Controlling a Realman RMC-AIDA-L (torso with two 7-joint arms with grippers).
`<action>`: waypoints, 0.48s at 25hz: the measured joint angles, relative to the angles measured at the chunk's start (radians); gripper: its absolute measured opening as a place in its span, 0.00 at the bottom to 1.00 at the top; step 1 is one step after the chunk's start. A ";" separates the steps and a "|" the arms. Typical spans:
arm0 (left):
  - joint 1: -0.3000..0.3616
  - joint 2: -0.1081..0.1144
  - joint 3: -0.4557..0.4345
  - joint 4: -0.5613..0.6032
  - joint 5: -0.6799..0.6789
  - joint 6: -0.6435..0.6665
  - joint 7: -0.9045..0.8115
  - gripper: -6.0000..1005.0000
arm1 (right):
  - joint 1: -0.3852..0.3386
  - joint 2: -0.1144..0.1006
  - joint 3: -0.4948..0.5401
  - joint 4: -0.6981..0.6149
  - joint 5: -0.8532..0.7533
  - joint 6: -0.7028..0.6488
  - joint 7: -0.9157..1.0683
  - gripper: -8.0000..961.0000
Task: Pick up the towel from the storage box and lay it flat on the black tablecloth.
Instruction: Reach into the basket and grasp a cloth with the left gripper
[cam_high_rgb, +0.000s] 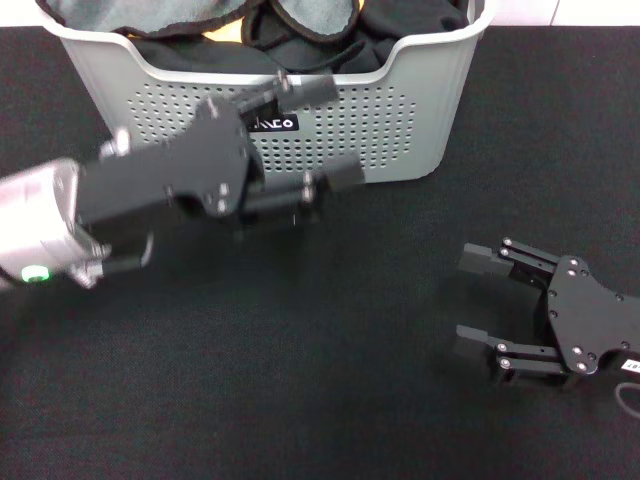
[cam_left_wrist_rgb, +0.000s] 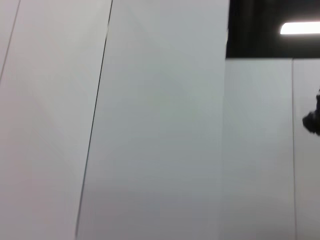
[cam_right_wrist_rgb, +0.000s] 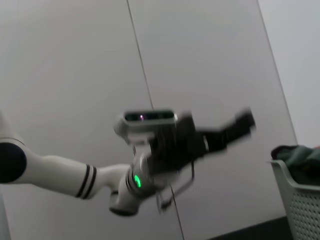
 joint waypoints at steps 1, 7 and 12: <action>-0.005 -0.002 -0.010 0.023 -0.010 -0.003 -0.009 0.80 | 0.000 0.001 0.000 -0.002 0.000 -0.001 -0.001 0.87; -0.089 -0.008 -0.113 0.112 -0.012 -0.066 -0.083 0.80 | 0.002 0.009 -0.003 -0.024 -0.005 -0.024 -0.009 0.87; -0.175 0.011 -0.148 0.210 0.064 -0.358 -0.199 0.80 | 0.010 0.009 -0.013 -0.025 -0.005 -0.033 -0.010 0.87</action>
